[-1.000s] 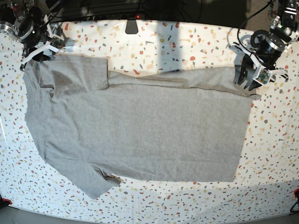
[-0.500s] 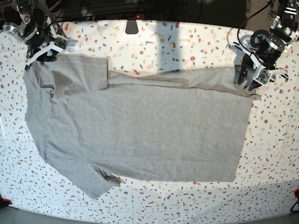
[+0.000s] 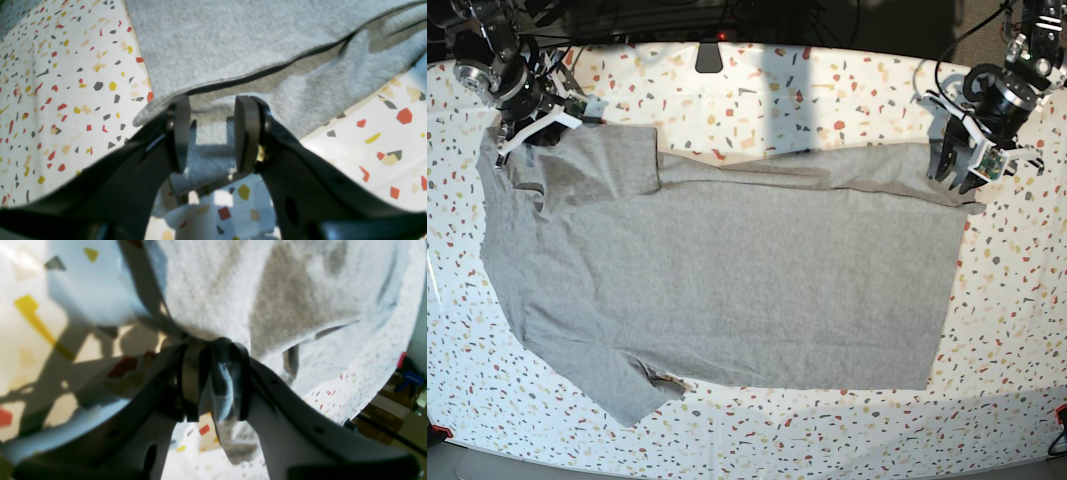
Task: Fold the T-shirt properly
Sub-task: 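Grasp the sleeve nearest the right gripper with the right gripper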
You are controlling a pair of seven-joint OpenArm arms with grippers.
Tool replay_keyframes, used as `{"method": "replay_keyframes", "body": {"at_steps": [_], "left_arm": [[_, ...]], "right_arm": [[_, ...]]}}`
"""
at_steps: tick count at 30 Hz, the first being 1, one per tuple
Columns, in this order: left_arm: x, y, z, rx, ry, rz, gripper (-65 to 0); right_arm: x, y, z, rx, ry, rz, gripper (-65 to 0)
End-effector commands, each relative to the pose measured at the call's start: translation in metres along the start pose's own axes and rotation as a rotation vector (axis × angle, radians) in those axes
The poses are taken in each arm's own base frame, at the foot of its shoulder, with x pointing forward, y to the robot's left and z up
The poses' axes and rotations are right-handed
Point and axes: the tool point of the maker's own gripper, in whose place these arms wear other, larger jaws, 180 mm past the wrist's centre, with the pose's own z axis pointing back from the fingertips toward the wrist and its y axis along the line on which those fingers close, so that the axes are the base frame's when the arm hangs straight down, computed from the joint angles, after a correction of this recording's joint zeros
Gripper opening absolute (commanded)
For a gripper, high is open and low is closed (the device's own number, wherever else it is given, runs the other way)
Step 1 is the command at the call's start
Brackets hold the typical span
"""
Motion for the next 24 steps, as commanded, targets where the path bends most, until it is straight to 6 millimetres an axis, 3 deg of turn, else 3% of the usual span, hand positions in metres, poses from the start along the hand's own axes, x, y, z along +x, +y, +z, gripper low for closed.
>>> {"method": "replay_keyframes", "body": {"at_steps": [1,7,12,18,24], "left_arm": [[0.012,0.005,0.002,0.009,-0.043,-0.014,-42.8],[0.012,0.005,0.002,0.008,-0.043,-0.013,-42.8],[0.012,0.005,0.002,0.008,-0.04,-0.013,-42.8],[0.011,0.005,0.002,0.008,-0.036,-0.012,-42.8],[0.011,0.005,0.002,0.008,-0.036,-0.012,-42.8]], "right_arm": [[-0.004,-0.007,0.004,-0.007,0.013,0.023,-50.6],[-0.004,-0.022,0.012,-0.023,0.018,0.019,-50.9],[0.007,-0.033,0.019,-0.046,-0.008,0.019,-63.9],[0.007,-0.034,0.019,-0.051,-0.008,0.016,-65.0],[0.01,-0.075,0.023,-0.247,-0.03,-0.087,-65.0]]}}
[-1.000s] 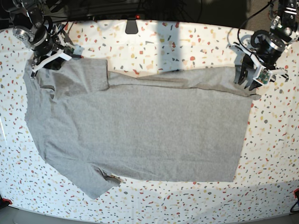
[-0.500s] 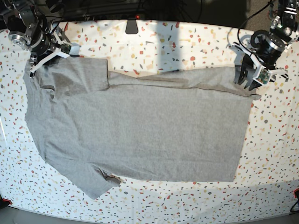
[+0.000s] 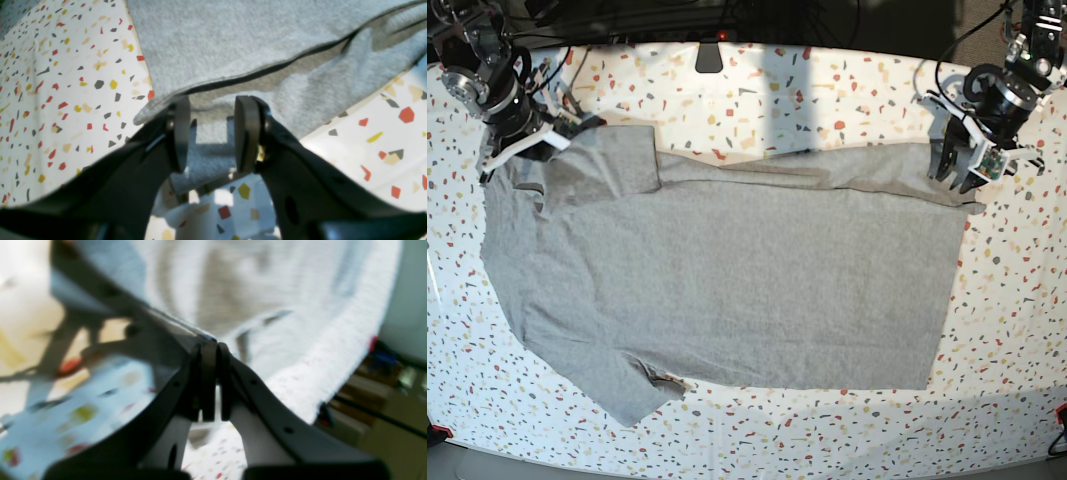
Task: Fold the T-shirt properly
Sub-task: 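Grasp the sleeve nearest the right gripper with the right gripper, then fold the grasped sleeve inward over the shirt body with the right gripper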
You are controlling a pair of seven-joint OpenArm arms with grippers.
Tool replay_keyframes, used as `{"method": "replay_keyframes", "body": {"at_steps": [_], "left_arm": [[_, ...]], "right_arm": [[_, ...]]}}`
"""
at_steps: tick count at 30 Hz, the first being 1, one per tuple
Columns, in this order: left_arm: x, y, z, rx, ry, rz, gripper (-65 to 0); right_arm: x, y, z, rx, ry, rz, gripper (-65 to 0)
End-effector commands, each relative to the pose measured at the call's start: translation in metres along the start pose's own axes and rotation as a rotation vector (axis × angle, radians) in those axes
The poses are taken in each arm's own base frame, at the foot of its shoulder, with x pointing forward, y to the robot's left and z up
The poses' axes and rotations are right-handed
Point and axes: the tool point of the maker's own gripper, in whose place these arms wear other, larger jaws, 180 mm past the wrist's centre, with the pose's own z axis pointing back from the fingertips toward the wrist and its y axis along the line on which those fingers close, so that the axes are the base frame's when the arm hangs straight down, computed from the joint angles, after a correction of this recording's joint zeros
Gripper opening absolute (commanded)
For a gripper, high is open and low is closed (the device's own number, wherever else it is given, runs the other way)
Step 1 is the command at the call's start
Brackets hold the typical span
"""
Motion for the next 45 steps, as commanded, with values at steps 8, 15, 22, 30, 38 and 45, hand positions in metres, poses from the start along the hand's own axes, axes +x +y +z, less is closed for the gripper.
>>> {"method": "replay_keyframes", "body": {"at_steps": [8,15,22,30,38,45], "left_arm": [[0.012,0.005,0.002,0.009,-0.041,-0.013,-42.8],[0.015,0.005,0.002,0.008,-0.059,-0.012,-42.8],[0.016,0.005,0.002,0.008,-0.064,-0.012,-42.8],[0.016,0.005,0.002,0.008,-0.063,-0.012,-42.8],[0.016,0.005,0.002,0.008,-0.062,-0.012,-42.8],[0.016,0.005,0.002,0.008,-0.063,-0.012,-42.8]], "right_arm": [[0.043,-0.046,-0.009,-0.054,-0.165,-0.247,-65.0],[0.089,-0.032,-0.014,-0.02,-0.287,-0.389,-65.0],[0.121,-0.02,-0.014,-0.016,-0.361,-0.517,-65.0],[0.162,-0.043,-0.017,-0.067,-0.458,-0.626,-65.0],[0.182,-0.058,-0.02,-0.092,-0.502,-0.688,-65.0],[0.168,-0.069,-0.022,-0.176,-0.446,-0.711,-65.0]]}}
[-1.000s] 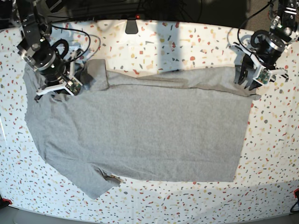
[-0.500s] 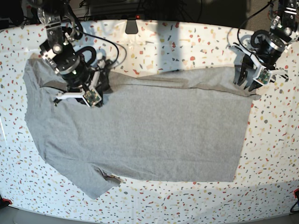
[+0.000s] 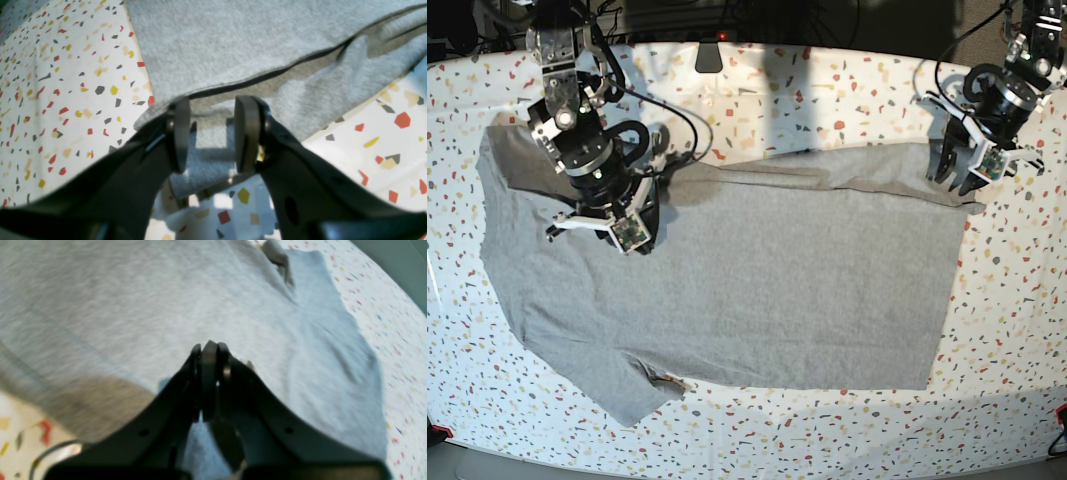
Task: Fold the T-shirt properly
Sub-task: 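Fold the grasped sleeve inward over the shirt body with the right gripper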
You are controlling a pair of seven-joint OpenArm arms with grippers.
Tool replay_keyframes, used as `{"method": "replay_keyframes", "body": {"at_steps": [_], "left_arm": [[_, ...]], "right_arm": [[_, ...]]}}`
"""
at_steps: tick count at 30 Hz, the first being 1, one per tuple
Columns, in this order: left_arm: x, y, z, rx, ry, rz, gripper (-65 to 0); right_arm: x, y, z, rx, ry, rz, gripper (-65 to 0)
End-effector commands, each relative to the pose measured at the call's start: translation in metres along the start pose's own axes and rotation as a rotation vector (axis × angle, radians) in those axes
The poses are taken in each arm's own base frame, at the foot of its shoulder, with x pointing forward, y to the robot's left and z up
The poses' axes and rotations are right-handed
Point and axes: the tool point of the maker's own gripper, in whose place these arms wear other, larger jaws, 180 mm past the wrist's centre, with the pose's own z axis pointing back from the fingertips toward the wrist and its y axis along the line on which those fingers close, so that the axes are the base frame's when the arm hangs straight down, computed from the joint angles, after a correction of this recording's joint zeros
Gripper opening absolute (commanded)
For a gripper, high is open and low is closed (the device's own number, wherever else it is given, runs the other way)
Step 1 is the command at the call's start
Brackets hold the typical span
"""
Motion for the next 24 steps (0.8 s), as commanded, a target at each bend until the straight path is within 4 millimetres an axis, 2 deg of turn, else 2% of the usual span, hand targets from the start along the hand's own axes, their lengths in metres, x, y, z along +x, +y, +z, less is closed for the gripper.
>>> {"method": "replay_keyframes", "body": {"at_steps": [1,11,21,24], "left_arm": [[0.011,0.005,0.002,0.007,-0.039,-0.013,-42.8],[0.012,0.005,0.002,0.007,-0.039,-0.013,-42.8],[0.012,0.005,0.002,0.007,-0.039,-0.012,-42.8],[0.011,0.005,0.002,0.007,-0.038,-0.012,-42.8]], "right_arm": [[0.011,-0.011,0.0,-0.037,-0.038,0.0,-65.0],[-0.001,-0.038,0.003,-0.18,0.034,0.014,-65.0],[0.002,-0.033,0.002,-0.152,0.013,-0.045,-64.7],[0.009,-0.032,0.001,-0.142,-0.028,-0.074,-44.2]]}}
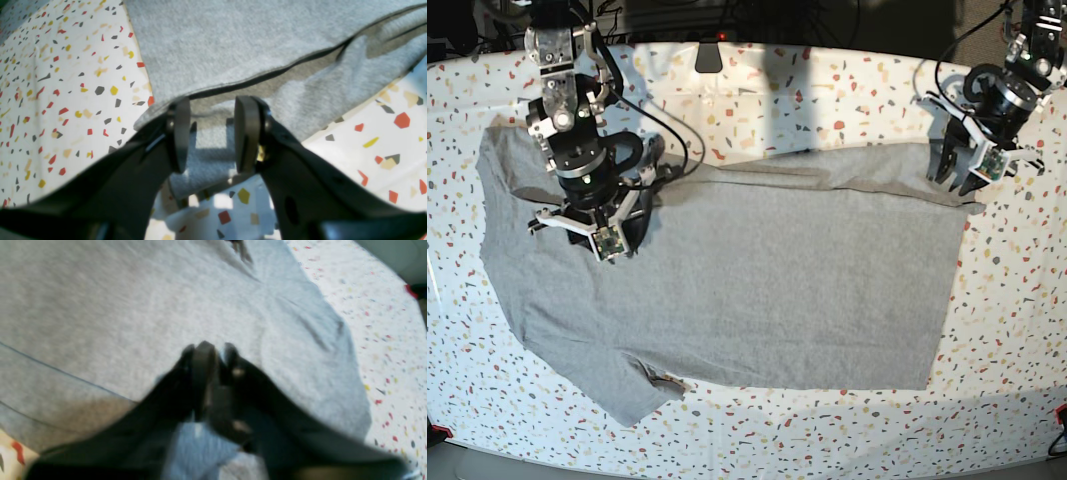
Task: Fold the T-shirt properly
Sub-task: 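Fold the grasped sleeve inward over the shirt body with the right gripper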
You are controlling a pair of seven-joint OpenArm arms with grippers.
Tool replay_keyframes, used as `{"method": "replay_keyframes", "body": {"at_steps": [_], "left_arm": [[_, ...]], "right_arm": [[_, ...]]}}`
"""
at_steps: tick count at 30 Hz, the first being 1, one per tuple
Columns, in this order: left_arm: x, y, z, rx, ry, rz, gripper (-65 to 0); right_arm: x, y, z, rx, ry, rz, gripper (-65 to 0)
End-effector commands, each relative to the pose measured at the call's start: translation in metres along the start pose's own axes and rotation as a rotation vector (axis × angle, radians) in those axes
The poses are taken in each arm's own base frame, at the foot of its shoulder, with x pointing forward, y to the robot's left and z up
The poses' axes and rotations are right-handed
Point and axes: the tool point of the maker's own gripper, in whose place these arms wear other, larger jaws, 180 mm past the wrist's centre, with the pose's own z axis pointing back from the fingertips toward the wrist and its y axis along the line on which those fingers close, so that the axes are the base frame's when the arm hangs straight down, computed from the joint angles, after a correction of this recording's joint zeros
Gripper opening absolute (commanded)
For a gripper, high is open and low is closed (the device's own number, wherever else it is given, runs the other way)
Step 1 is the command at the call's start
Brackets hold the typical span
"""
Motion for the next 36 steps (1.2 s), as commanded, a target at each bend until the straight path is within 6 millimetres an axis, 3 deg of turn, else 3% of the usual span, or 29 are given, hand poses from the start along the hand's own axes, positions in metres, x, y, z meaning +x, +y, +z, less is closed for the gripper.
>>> {"method": "replay_keyframes", "body": {"at_steps": [1,9,15,20,23,26,29,36], "left_arm": [[0.011,0.005,0.002,0.007,-0.038,-0.012,-42.8],[0.01,0.005,0.002,0.009,-0.029,-0.028,-42.8],[0.001,0.005,0.007,0.023,0.042,-0.208,-42.8],[-0.002,-0.005,0.023,0.019,0.095,-0.403,-42.8],[-0.015,-0.007,0.031,0.014,0.156,-0.528,-42.8],[-0.025,-0.021,0.038,-0.054,0.168,-0.648,-42.8],[-0.023,-0.034,0.041,-0.111,0.113,-0.741,-42.8],[-0.043,-0.008,0.016,-0.086,0.157,-0.772,-42.8]], "right_arm": [[0.018,-0.01,-0.001,-0.027,-0.069,0.002,-40.1],[0.029,-0.026,-0.006,-0.06,-0.041,0.019,-38.0],[0.028,-0.039,0.023,-0.058,-0.026,0.144,-38.0],[0.005,-0.04,0.051,-0.015,0.054,0.261,-38.0],[-0.015,-0.038,0.06,0.014,0.116,0.297,-38.0],[-0.028,-0.033,0.067,0.036,0.152,0.309,-38.0],[-0.036,-0.029,0.071,0.05,0.174,0.31,-38.0],[-0.049,-0.027,0.077,0.059,0.231,0.31,-38.1]]}}
